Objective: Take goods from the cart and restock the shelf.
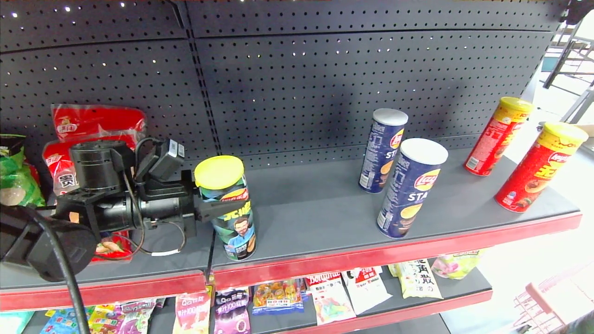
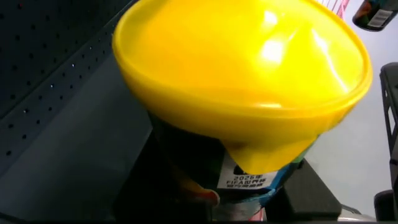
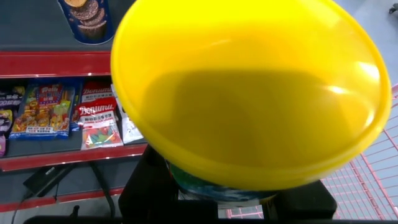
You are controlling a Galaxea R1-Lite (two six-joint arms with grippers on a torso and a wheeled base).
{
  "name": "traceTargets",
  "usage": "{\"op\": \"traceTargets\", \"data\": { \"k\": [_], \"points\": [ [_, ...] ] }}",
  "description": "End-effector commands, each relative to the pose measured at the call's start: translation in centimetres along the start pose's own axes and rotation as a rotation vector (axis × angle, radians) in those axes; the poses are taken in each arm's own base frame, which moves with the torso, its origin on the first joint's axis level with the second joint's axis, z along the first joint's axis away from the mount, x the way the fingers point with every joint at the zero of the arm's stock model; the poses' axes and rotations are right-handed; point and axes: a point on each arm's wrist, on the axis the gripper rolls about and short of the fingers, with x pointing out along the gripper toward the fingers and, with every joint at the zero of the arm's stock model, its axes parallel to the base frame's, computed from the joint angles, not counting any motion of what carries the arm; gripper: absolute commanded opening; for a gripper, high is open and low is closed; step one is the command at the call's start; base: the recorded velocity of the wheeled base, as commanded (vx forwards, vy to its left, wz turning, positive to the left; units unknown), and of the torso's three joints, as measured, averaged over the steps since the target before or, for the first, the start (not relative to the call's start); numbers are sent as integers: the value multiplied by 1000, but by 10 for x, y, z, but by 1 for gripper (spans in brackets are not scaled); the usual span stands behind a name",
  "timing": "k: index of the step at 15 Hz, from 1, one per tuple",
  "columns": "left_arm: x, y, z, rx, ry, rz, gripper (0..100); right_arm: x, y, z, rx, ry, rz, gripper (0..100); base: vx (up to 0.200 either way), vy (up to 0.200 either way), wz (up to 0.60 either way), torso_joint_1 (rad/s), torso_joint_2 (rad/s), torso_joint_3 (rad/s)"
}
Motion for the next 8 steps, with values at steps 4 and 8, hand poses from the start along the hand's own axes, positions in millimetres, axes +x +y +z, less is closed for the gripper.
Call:
{"op": "traceTargets", "data": {
  "k": [4,8],
  "points": [
    [0,0,-3,-12,-7,-43,0,2,0,0,-3,15,-1,0,0,0,0,0,0,0],
    [-6,4,-5,-16,-28,-97,0,3,0,1,-3,18,-2,0,0,0,0,0,0,0]
  ]
}}
